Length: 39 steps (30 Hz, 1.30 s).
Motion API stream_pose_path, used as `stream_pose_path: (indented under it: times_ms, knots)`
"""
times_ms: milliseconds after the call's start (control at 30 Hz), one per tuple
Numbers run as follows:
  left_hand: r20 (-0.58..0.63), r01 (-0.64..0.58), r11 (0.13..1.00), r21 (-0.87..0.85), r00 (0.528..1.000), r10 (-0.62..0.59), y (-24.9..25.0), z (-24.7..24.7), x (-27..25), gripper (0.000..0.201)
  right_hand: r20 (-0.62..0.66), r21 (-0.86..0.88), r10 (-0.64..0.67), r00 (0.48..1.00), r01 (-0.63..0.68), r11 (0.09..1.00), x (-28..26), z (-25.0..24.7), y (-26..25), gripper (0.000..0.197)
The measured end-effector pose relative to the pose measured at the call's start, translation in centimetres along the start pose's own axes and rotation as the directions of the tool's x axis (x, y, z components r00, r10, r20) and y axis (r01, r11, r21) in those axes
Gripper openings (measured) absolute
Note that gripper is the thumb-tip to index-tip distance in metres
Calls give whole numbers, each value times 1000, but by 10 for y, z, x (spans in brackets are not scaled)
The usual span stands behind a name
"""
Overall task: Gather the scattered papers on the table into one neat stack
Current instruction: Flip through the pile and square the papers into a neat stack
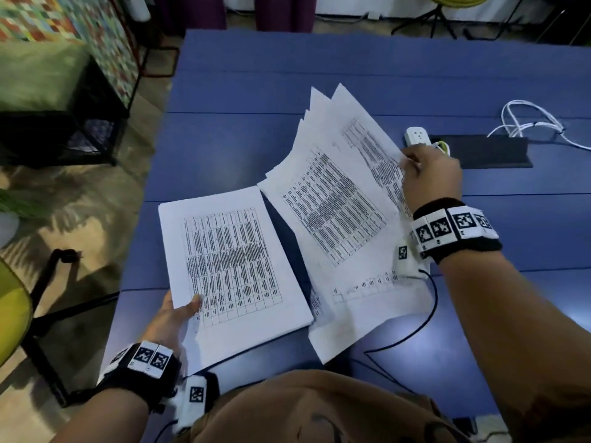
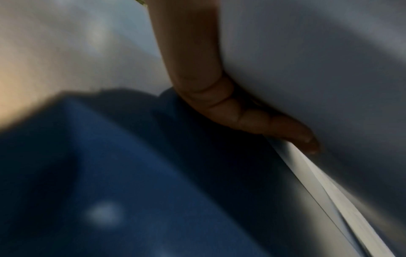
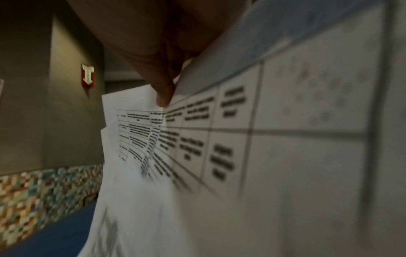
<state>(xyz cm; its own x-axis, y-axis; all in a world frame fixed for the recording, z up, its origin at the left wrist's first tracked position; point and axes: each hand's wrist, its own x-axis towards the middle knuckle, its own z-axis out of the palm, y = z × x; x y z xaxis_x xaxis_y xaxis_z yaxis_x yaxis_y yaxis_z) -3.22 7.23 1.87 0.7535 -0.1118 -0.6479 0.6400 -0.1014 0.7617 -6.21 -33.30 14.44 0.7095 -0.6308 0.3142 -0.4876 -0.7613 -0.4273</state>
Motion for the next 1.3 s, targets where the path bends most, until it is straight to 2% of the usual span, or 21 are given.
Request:
stream_pose_path:
  times_ms: [133,267,367,467,533,567,667,767,800,867,900,967,1000,1067,1100,1167,1233,1300]
  knots:
    - [17,-15,1000,-16,1000,15,1,6,-4,47,-164,17,-112,980,116,993,15,-30,-11,28]
    - [49,19,999,28,999,-20,-2,14,6,50,-373,62,-207,904,247,967,27,-63,-30,31]
    - [74,9,997,70,997,-14,5,21,8,50,-384,203,-108,917,198,959,33,-68,-36,30]
    - [65,26,998,58,997,-30,4,20,15,50,-242,281,73,967,-3,960,29,-39,-27,26]
    - [54,24,999,45,998,-27,-1,18,19,50,-37,271,165,986,-149,951,10,-1,-21,19]
    - [45,36,998,46,998,-39,-1,19,18,48,97,265,203,974,-222,938,-8,20,-22,18]
    - [-1,63,998,-19,998,-63,-8,14,27,43,419,217,262,869,-376,901,-72,80,-31,26]
    - [-46,139,983,-122,988,-146,-24,1,44,84,599,166,273,753,-450,878,-122,119,-43,24]
    - [-31,174,973,-149,983,-180,-25,0,46,89,629,163,260,733,-451,878,-130,128,-45,23]
    - [43,191,965,-180,982,-186,-15,8,34,80,653,178,222,724,-431,884,-136,137,-50,23]
    - [111,155,975,-161,984,-138,-13,12,29,76,667,174,198,719,-408,896,-137,139,-52,24]
    - [124,50,996,-79,991,-40,-18,13,28,88,697,168,146,702,-358,918,-135,144,-56,27]
    - [117,-5,996,-84,993,14,-22,11,33,94,700,187,128,703,-354,916,-132,145,-56,28]
    - [118,-36,993,-116,992,50,-27,5,38,80,644,254,143,752,-386,887,-117,147,-51,29]
    - [104,-26,993,-117,994,38,-29,2,42,73,581,223,176,795,-364,904,-105,148,-44,35]
    - [98,4,991,-132,995,9,-31,1,46,64,491,-41,252,834,-267,963,-76,146,-19,61]
    - [69,-7,990,-142,997,17,-31,2,48,51,523,-244,310,794,-208,947,-53,138,8,96]
    - [57,-16,989,-145,998,24,-30,5,50,43,584,-338,317,747,-131,932,-41,134,25,118]
